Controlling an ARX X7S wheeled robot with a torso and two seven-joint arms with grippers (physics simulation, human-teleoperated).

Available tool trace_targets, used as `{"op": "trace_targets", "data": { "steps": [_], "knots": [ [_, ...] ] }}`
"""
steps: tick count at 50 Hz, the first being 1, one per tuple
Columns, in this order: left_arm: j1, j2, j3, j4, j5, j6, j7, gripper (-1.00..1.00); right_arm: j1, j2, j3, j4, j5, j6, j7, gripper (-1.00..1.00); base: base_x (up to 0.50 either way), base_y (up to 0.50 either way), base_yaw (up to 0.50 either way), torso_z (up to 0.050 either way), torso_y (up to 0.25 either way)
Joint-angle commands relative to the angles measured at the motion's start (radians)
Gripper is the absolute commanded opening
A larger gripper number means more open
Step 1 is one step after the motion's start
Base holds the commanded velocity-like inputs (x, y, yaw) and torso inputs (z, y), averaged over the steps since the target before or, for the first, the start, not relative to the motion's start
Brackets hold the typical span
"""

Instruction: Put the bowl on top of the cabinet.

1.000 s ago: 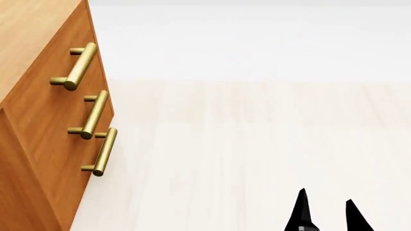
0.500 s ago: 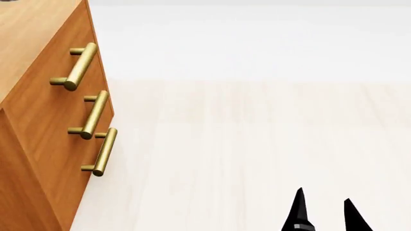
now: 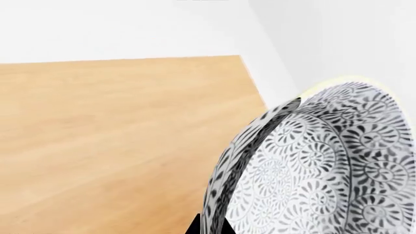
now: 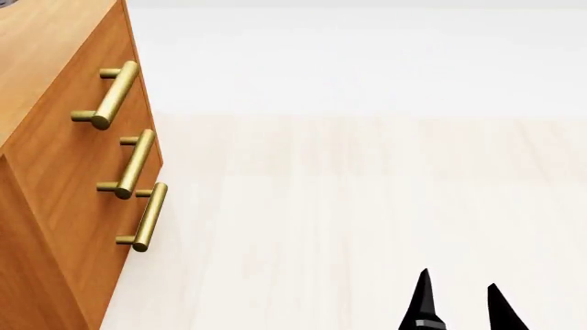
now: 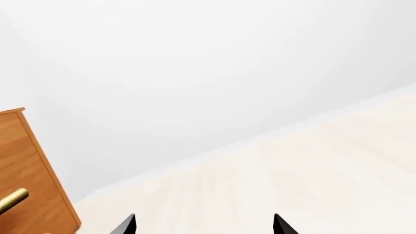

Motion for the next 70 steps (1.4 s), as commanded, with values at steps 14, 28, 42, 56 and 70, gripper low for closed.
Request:
{"op": "trace_targets", "data": {
  "steps": [14, 28, 42, 56, 70],
  "knots": [
    [0.034, -0.019, -0.026, 0.0, -0.012, 0.057, -0.031, -1.0, 0.0, -0.001, 0.0, 0.0, -0.002, 0.001, 0.002, 1.0, 0.0, 0.0, 0.0, 0.0, 0.0],
    [0.07, -0.027, -0.034, 0.0, -0.009, 0.074, -0.033, -1.0, 0.016, -0.01, -0.004, 0.026, -0.007, 0.007, -0.002, 1.0, 0.0, 0.0, 0.0, 0.001, 0.001],
    [0.08, -0.029, -0.029, 0.0, -0.008, 0.078, -0.037, -1.0, 0.016, -0.012, -0.004, 0.029, -0.009, 0.007, -0.001, 1.0, 0.0, 0.0, 0.0, 0.0, 0.0],
    [0.094, -0.031, -0.02, 0.0, -0.007, 0.078, -0.038, -1.0, 0.021, -0.015, -0.008, 0.035, -0.014, 0.01, -0.002, 1.0, 0.0, 0.0, 0.0, 0.0, 0.001],
    [0.113, -0.03, -0.009, 0.0, -0.008, 0.083, -0.037, -1.0, 0.021, -0.015, -0.006, 0.037, -0.013, 0.009, -0.003, 1.0, 0.0, 0.0, 0.0, 0.0, 0.0]
  ]
}}
